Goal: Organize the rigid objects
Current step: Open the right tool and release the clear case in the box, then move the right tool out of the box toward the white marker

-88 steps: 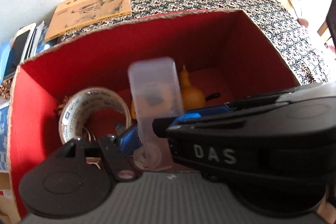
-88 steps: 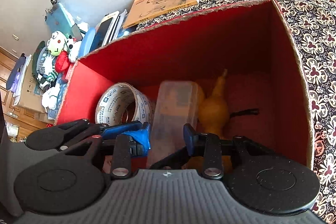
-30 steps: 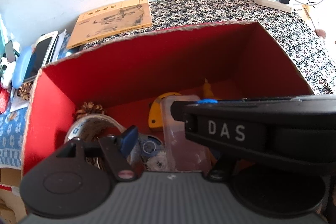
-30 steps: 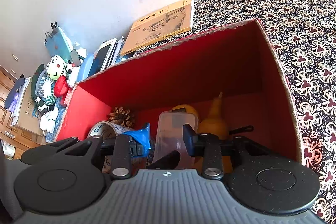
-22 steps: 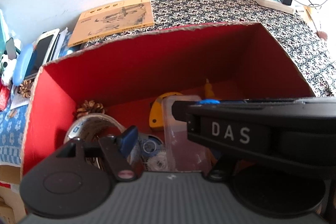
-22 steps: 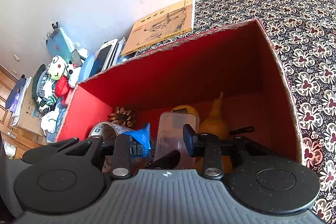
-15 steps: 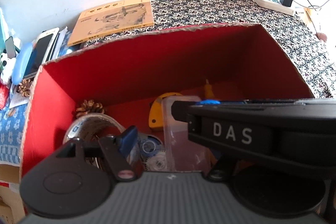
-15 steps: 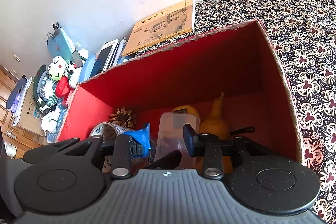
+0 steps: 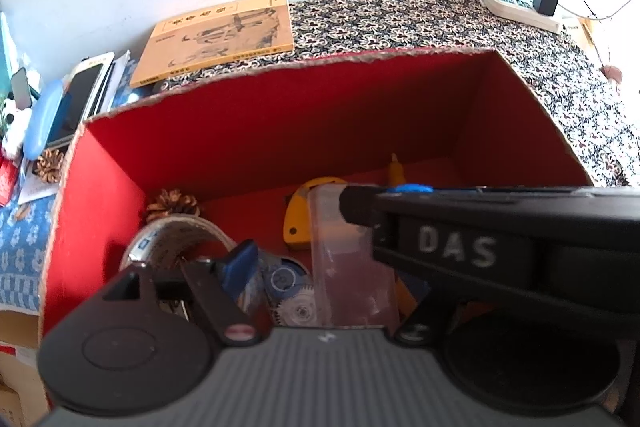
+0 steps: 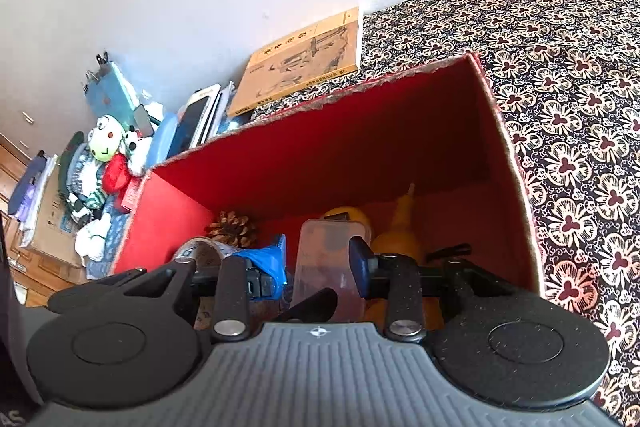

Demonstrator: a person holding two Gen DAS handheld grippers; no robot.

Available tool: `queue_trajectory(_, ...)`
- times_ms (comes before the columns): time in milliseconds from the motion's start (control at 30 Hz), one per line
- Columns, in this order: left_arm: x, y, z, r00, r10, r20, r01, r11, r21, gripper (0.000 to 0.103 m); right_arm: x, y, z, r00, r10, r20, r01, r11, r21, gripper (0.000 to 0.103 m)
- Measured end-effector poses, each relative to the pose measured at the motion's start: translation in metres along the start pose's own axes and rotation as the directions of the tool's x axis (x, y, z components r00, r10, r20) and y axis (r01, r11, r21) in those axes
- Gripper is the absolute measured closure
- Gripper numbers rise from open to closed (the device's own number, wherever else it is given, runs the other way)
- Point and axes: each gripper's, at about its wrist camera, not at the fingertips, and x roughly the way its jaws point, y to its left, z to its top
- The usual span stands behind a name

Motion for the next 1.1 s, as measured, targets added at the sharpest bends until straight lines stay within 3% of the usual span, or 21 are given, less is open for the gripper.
queue_trajectory(300,-0.025,-0.010,-0.004,0.997,0.057,0.047,-0.059,0.998,0.033,0.020,-0.032,-0.003,-0.004,0.998,0.050,0.037,-0.051,0.998,0.039,0.085)
queue_trajectory(767,-0.082,-0.010,-0.020,0.996,0.032,0.087,-0.031,0.999,-0.014,0.019,-0.081,-0.001,-0.026,0.991,0.100,0.085,-0.104,0.994,0.040,0.085)
queue_trajectory(1100,-0.110,-0.022,-0.036,0.995,0.001,0.099,-0.002,1.000,0.010,0.020,-0.109,-0.010,-0.046,0.986,0.102,0.130,-0.112,0.991,0.074,0.085)
